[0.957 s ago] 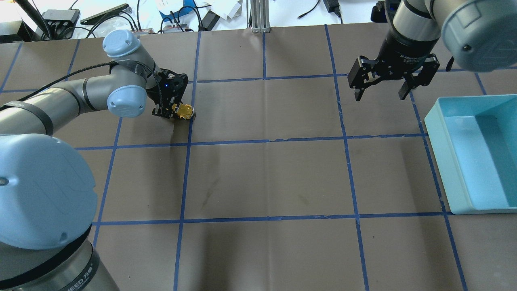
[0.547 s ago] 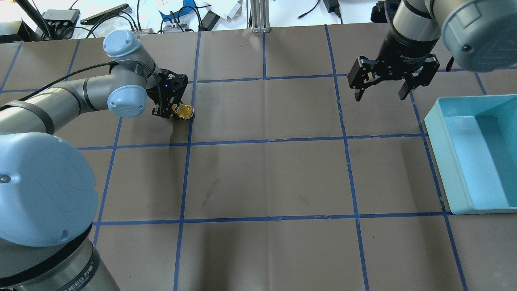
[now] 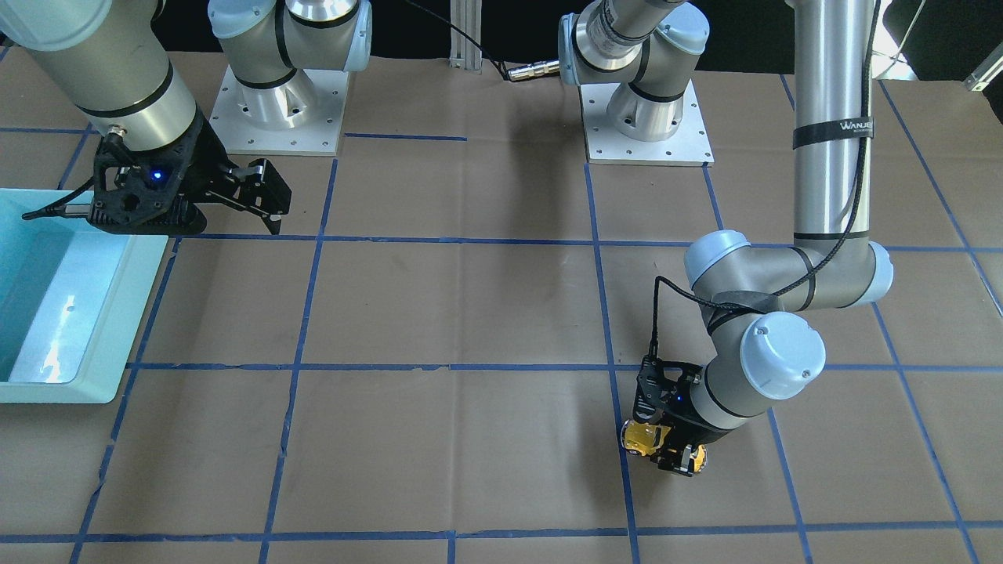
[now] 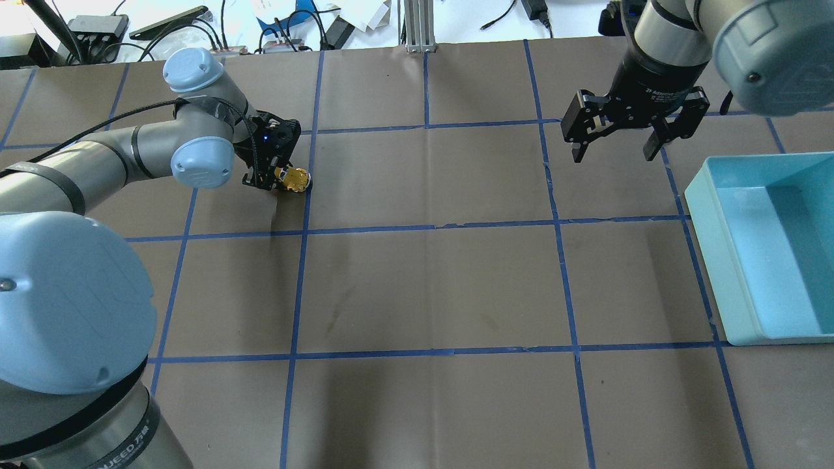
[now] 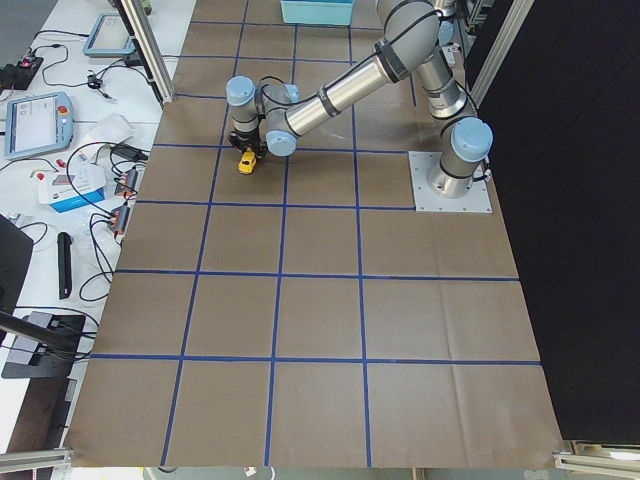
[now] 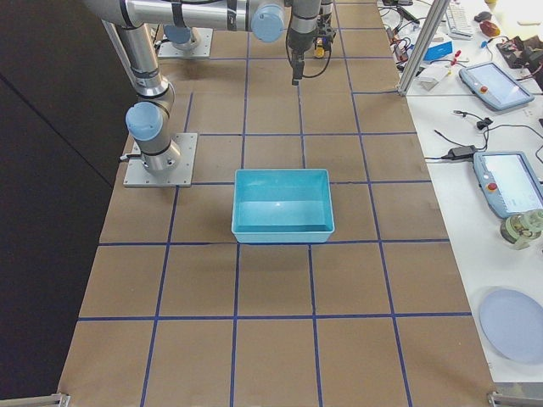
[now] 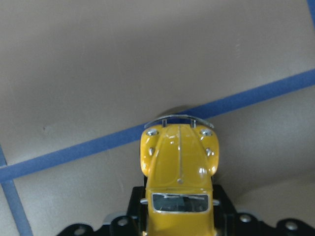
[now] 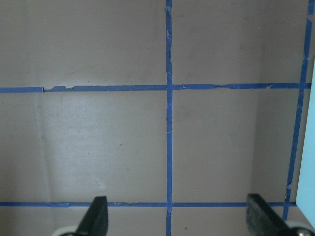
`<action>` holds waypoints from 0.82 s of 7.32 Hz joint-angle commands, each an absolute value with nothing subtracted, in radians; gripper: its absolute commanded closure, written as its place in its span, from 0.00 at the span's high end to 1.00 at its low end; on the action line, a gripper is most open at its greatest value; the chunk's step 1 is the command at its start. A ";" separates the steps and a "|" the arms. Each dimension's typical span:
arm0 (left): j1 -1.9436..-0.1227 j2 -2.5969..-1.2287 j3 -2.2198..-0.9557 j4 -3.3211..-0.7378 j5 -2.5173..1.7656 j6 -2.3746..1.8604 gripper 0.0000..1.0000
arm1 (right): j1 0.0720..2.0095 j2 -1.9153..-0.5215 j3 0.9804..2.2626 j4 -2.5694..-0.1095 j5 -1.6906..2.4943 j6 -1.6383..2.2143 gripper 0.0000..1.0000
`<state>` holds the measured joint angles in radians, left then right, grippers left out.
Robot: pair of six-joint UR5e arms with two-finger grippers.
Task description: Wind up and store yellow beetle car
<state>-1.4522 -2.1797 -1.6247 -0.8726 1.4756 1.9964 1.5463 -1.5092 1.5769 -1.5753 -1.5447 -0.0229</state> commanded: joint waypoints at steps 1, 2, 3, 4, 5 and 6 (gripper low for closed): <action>-1.444 -2.181 -1.624 -0.874 1.476 2.019 0.18 | 1.546 -1.508 1.575 -1.575 -1.545 -0.023 1.00; -1.437 -2.181 -1.624 -0.874 1.476 2.019 0.19 | 1.546 -1.508 1.575 -1.577 -1.545 -0.023 1.00; -1.434 -2.181 -1.623 -0.874 1.476 2.029 0.19 | 1.546 -1.508 1.575 -1.577 -1.545 -0.023 1.00; -1.425 -2.181 -1.624 -0.874 1.476 2.046 0.19 | 1.546 -1.508 1.575 -1.577 -1.545 -0.023 1.00; -1.421 -2.181 -1.624 -0.874 1.474 2.058 0.18 | 1.546 -1.508 1.575 -1.577 -1.545 -0.021 1.00; -1.419 -2.181 -1.623 -0.874 1.474 2.063 0.18 | 1.546 -1.508 1.575 -1.577 -1.545 -0.023 1.00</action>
<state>-1.4231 -2.1812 -1.6240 -0.8745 1.4747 2.0528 1.5462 -1.5079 1.5754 -1.5769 -1.5447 -0.0224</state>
